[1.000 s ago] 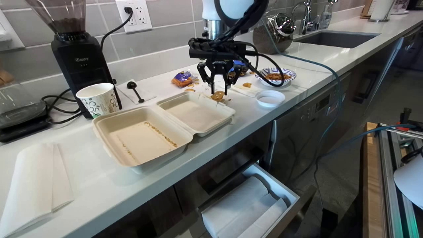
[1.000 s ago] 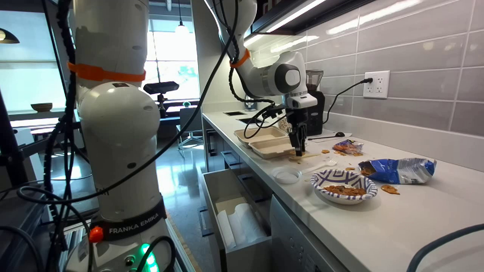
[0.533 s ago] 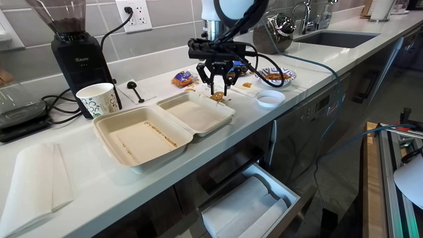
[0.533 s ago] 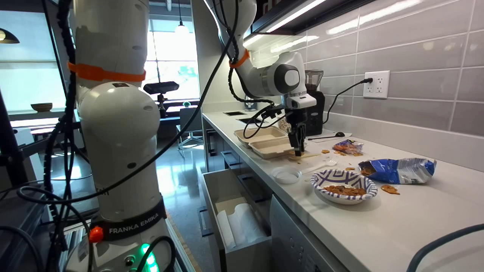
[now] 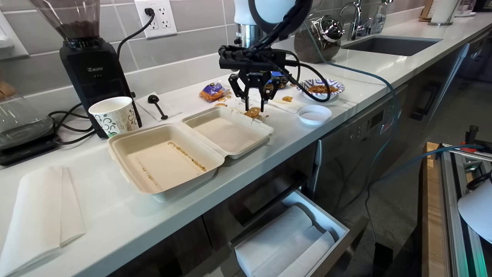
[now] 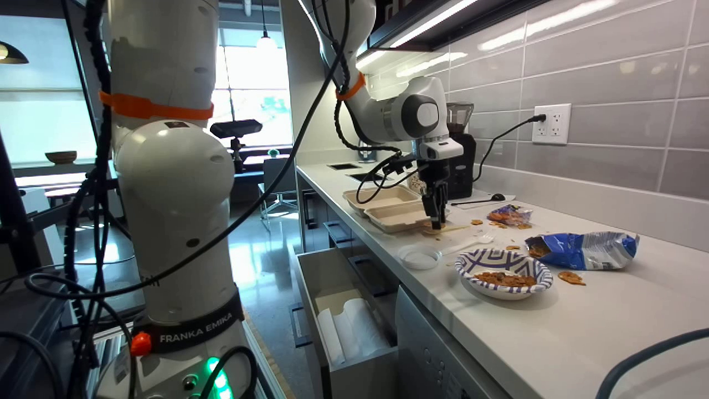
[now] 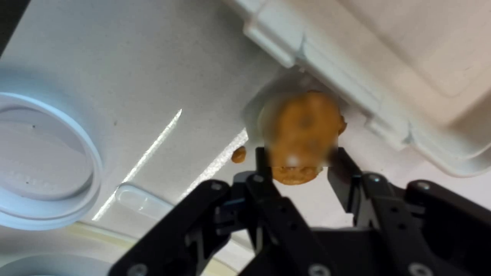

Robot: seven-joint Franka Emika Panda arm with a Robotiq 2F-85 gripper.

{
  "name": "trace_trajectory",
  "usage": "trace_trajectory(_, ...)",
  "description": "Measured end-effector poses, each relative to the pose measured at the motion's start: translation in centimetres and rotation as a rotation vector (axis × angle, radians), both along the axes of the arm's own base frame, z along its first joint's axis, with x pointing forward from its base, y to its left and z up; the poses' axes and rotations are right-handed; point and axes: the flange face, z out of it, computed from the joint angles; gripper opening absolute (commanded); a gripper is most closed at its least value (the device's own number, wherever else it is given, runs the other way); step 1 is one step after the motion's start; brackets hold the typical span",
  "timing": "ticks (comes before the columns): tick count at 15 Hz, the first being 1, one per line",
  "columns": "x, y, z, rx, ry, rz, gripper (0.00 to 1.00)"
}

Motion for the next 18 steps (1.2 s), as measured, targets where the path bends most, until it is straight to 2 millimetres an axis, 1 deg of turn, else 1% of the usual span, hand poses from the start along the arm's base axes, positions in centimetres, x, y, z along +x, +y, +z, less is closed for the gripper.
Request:
trace_trajectory(5, -0.01, -0.16, -0.25, -0.001, 0.005, -0.003, 0.21)
trace_trajectory(7, -0.02, -0.18, -0.4, -0.001, 0.007, -0.003, 0.24)
trace_trajectory(8, -0.03, -0.18, -0.47, -0.001, 0.009, -0.003, 0.35)
trace_trajectory(9, -0.03, -0.18, -0.52, -0.001, 0.01, -0.003, 0.54)
trace_trajectory(10, -0.04, -0.18, -0.56, -0.001, 0.011, -0.003, 0.67)
trace_trajectory(13, -0.04, -0.19, -0.63, -0.001, 0.012, -0.003, 0.87)
trace_trajectory(14, -0.04, -0.19, -0.63, -0.001, 0.012, -0.004, 0.96)
trace_trajectory(15, -0.04, -0.21, -0.63, -0.002, 0.012, -0.004, 0.99)
trace_trajectory(18, -0.04, -0.28, -0.62, -0.002, 0.012, -0.005, 1.0)
